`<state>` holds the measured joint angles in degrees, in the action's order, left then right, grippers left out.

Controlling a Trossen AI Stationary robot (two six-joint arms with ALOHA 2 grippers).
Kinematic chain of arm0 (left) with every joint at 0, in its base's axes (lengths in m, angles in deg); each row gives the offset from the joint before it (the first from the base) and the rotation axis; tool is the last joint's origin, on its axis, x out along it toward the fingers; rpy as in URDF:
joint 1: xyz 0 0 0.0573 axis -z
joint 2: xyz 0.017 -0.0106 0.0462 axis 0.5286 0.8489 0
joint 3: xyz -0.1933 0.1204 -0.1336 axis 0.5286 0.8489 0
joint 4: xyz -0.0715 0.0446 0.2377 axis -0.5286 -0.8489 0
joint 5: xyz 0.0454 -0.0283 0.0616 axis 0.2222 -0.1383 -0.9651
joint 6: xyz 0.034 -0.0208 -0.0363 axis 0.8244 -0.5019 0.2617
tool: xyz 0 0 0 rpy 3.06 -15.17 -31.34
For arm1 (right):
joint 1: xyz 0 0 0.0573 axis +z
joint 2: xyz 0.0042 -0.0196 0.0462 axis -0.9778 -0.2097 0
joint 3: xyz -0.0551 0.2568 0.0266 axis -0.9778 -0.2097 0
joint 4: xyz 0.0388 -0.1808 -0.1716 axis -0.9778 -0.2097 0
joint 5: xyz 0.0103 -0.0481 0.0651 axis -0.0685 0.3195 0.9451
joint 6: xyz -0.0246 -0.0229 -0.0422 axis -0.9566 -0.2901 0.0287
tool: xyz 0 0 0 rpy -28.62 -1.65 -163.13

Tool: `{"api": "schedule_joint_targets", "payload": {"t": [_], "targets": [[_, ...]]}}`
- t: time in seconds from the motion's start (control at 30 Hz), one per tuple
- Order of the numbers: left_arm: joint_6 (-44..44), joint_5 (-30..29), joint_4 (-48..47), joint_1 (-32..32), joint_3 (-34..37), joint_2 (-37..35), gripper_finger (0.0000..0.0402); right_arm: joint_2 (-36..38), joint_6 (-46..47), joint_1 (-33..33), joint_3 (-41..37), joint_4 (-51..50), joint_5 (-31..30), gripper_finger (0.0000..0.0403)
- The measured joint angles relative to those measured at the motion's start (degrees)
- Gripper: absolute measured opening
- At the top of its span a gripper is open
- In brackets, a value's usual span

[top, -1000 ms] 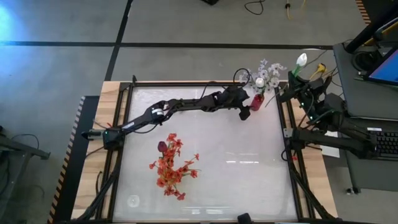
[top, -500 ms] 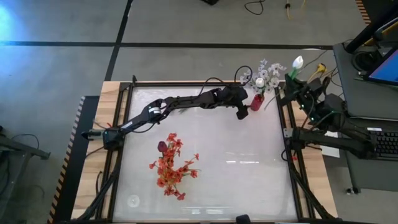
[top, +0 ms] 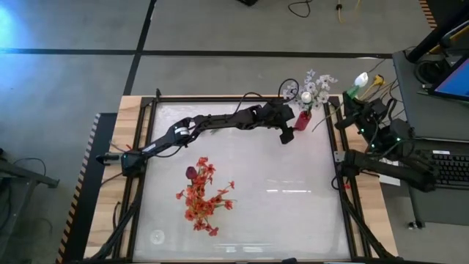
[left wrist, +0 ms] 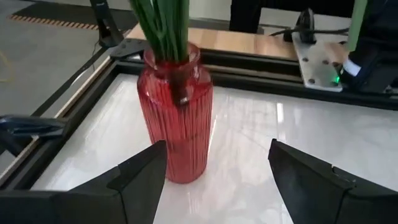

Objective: Sort flowers into vase by color
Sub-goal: Put the white tulip into the red vase

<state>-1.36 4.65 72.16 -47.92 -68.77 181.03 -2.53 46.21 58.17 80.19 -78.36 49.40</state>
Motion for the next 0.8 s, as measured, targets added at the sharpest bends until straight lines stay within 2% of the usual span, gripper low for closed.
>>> {"api": "schedule_joint_targets", "payload": {"t": [0.23, 0.5, 0.73, 0.8], "targets": [[-1.52, -0.04, 0.0, -0.08, 0.02, -0.13, 0.0262, 2.72, -4.06, -0.02, -5.75, 7.59, -0.44, 0.0018], [-0.57, 1.61, -0.52, -0.04, 0.06, -2.62, 0.0262, 2.64, -6.25, -0.02, -6.28, 9.13, -0.47, 0.0018], [-1.62, 2.33, 0.17, 0.37, 5.77, -3.1, 0.0262, 2.58, -6.29, -0.02, -6.28, 9.04, -0.45, 0.0018], [-0.79, 0.7, 2.41, 0.87, 8.35, -4.42, 0.0262, 2.59, -6.29, -0.02, -6.28, 9.06, -0.47, 0.0018]]}}
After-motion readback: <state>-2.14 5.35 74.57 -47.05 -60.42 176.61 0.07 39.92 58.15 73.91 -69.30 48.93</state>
